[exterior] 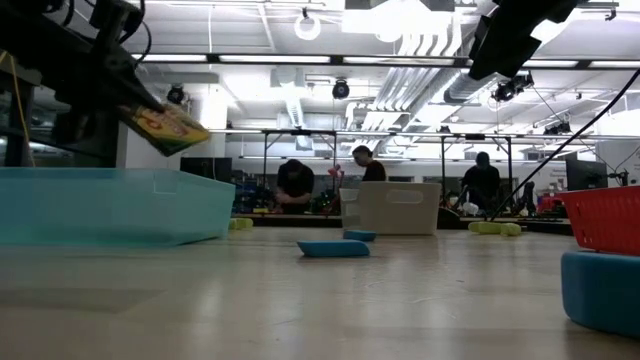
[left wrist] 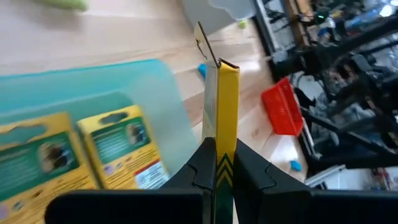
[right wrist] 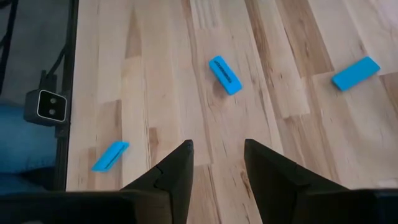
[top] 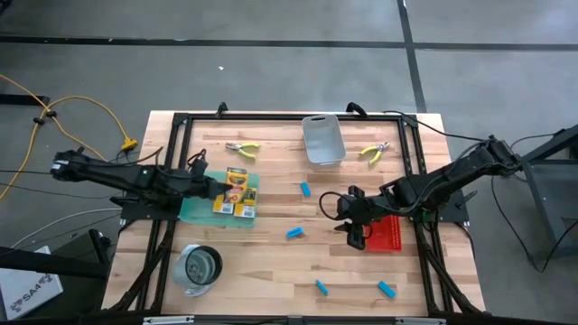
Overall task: Pick & Place School Supplies
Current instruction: Put the crayon into the green bin
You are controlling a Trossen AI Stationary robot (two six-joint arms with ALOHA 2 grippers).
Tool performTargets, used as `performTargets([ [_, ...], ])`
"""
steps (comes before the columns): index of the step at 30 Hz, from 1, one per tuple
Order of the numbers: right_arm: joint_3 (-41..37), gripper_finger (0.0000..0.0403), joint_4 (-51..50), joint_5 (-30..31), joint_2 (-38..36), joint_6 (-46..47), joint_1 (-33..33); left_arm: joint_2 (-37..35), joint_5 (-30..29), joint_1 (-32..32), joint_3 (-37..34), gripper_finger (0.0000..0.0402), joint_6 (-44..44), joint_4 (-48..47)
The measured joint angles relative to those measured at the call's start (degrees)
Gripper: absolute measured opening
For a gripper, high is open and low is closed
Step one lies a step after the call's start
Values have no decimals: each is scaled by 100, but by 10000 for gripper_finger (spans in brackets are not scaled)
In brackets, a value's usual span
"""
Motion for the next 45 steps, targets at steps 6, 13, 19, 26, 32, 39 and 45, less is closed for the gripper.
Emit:
performTargets([
  [6,0,135,-203,6,0,-44,0,-467,-14,-7,2,18,-820,-1013],
  [13,0,135,-251,7,0,-153,0,-592,-18,-8,323,18,-1224,-2139],
  [19,0,135,-385,-7,0,-54,0,-223,-132,-8,1287,18,-1346,-3219],
  [26,0,135,-568,-8,0,-28,0,680,347,-13,1845,18,-2132,-4577],
  [32,0,135,-708,2,0,-42,0,1149,676,3,1874,18,-2420,-4653],
  [39,0,135,-754,52,0,-44,0,1571,638,134,1875,18,-2506,-4681],
  [45,1,135,-776,52,0,-46,0,2021,927,490,1875,18,-2254,-4713],
])
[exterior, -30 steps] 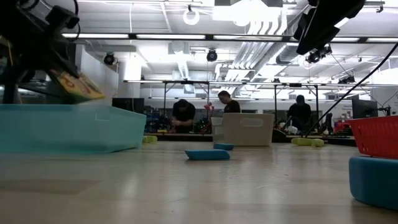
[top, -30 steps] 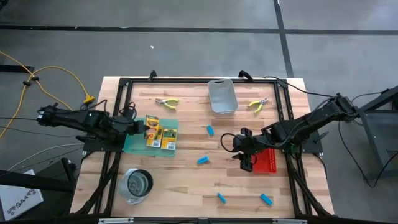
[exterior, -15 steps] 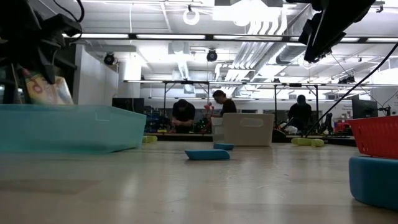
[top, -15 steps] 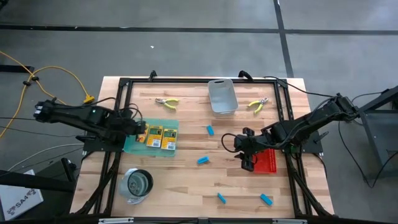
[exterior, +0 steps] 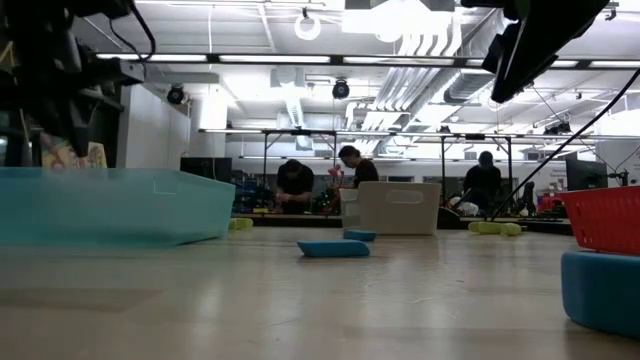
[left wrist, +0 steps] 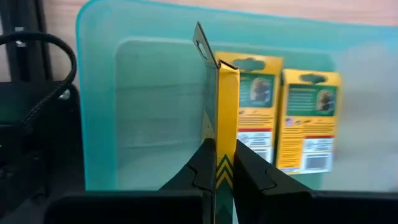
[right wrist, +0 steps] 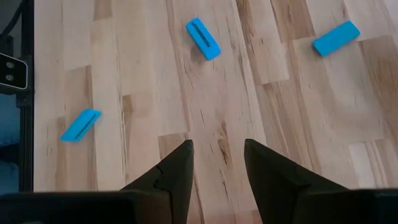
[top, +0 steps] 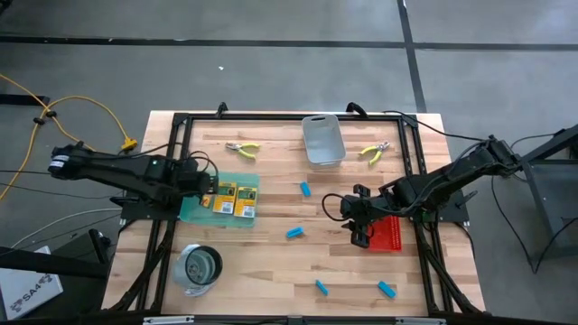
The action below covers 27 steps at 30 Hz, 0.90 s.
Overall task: Pick & Place School Supplies
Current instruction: Put the crayon into the green bin
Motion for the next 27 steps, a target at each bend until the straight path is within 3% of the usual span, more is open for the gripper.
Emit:
performTargets([
  [5,1,135,-19,0,0,-2,0,356,329,328,1,18,305,-17],
  [15,1,135,-17,-1,0,-4,0,1063,126,911,224,18,540,-397],
  [27,1,135,59,78,0,-141,-13,1913,388,1113,280,18,631,-667],
])
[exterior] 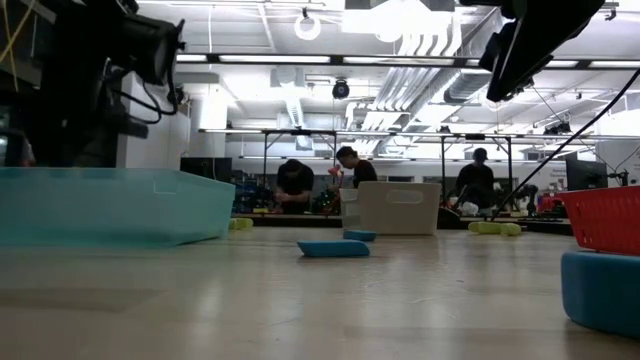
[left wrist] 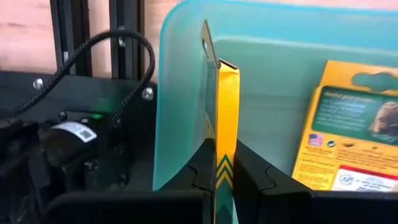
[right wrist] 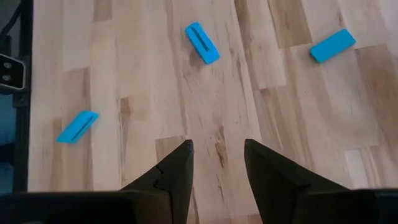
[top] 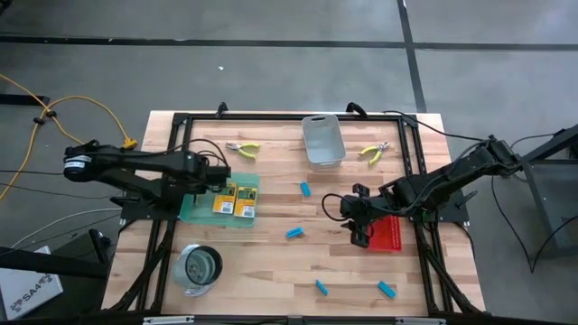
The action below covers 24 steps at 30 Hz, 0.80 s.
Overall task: Pick & Place School Supplies
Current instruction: Put the crayon into the green bin
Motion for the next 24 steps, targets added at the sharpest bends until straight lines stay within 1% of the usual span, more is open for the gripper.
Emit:
performTargets([
  [4,0,135,4,31,0,-10,0,153,62,0,0,23,31,-1],
  [7,0,135,7,31,0,-12,0,184,61,0,0,34,226,8],
  [12,0,135,12,29,0,-12,0,184,22,0,2,67,382,31],
  [16,0,135,14,29,0,-12,0,184,-147,0,-7,91,573,105],
  [21,0,135,14,29,0,-12,0,184,-199,0,-7,121,576,119],
  [24,0,135,14,29,0,-12,0,182,-192,0,-7,131,579,284],
])
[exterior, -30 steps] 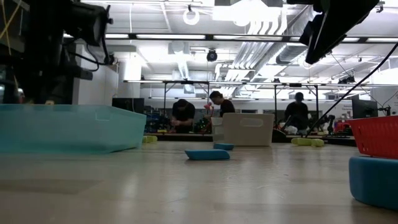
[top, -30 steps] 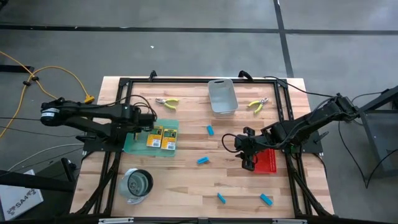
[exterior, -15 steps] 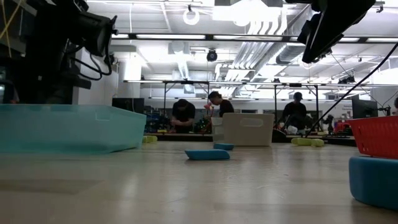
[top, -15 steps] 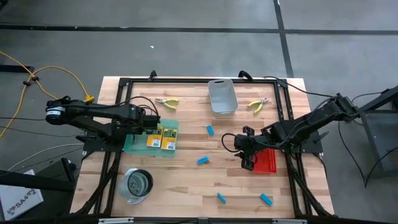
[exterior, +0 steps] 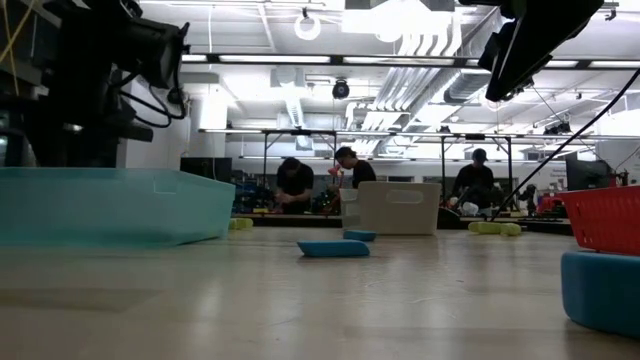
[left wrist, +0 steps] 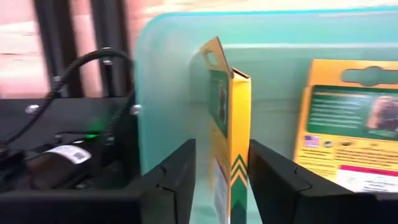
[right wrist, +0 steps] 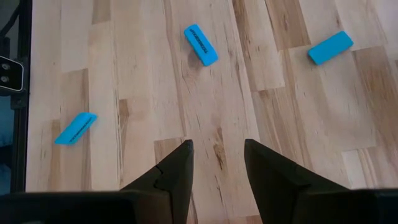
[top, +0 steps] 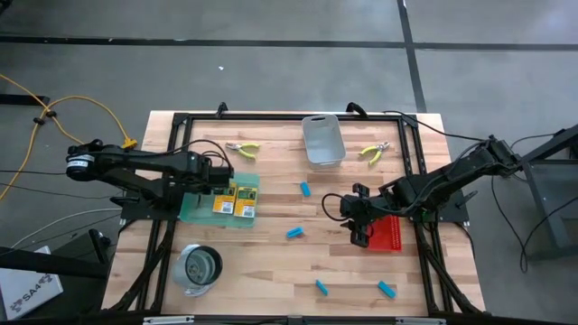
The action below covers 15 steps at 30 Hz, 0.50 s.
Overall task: Pick & Place School Supplies
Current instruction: Put the crayon into the green bin
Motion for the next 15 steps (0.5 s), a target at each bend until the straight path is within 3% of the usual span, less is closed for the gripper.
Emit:
performTargets([
  [8,0,135,-2,-2,0,0,0,0,-46,0,0,134,514,836],
  [15,0,135,-2,-2,0,0,0,0,-121,0,0,135,580,858],
])
